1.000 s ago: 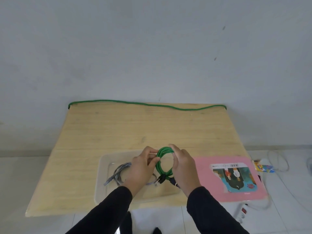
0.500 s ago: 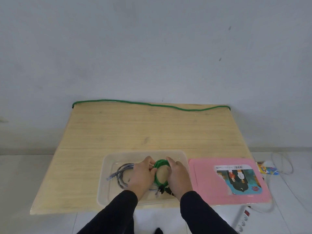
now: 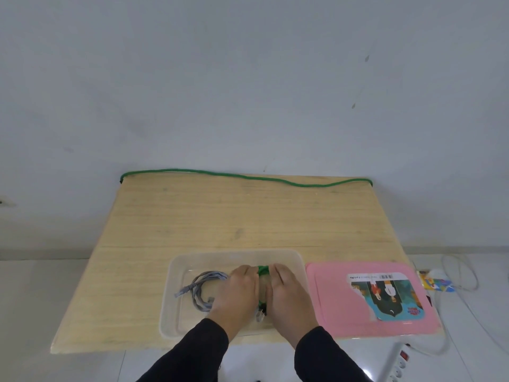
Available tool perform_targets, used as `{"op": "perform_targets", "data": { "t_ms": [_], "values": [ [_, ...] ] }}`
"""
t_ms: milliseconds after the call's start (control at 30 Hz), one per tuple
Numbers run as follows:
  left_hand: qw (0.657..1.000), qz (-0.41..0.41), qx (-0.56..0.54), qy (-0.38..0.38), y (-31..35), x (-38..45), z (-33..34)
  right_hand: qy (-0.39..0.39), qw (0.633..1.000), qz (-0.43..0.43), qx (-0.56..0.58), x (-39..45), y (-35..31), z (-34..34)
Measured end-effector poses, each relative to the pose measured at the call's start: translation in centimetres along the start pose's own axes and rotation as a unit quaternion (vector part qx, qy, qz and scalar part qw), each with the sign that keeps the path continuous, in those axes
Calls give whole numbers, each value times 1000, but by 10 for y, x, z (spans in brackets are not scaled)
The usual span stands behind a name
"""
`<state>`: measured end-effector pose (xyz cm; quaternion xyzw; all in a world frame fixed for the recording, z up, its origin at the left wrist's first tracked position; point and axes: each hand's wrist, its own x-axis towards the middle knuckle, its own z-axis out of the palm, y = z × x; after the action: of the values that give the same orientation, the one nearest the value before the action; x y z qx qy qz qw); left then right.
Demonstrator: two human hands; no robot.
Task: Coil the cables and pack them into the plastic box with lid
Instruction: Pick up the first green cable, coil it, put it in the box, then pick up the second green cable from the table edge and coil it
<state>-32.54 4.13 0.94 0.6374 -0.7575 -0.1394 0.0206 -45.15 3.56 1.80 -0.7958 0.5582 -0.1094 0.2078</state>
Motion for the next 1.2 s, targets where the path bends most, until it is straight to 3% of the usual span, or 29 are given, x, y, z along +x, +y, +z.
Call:
{"op": "perform_targets", "data": {
  "t_ms": [100,200,333,433,633,800,1033,1200],
  "values": [
    [994,48,101,3,1,-2,-7,43,999,-28,-16,0,-6,-8],
    [988,77,121,61,-8,-2,-23,74,994,-73,-33,9,-16,-20],
    [974,2,3,227,-38,1,-63,108,983,-130,-74,42,-40,-33],
    [953,-50,-48,295,-84,10,-91,129,972,-173,-97,76,-68,-38],
    [948,-132,-31,288,-200,26,-131,144,950,-238,-139,161,-133,-20],
    [949,-173,-60,258,-296,53,-123,127,953,-234,-144,239,-174,27],
    [955,-118,-127,241,-371,96,-97,105,949,-236,-181,326,-188,97],
    [950,-135,-162,229,-399,119,-76,80,954,-226,-179,350,-181,124]
  ]
}}
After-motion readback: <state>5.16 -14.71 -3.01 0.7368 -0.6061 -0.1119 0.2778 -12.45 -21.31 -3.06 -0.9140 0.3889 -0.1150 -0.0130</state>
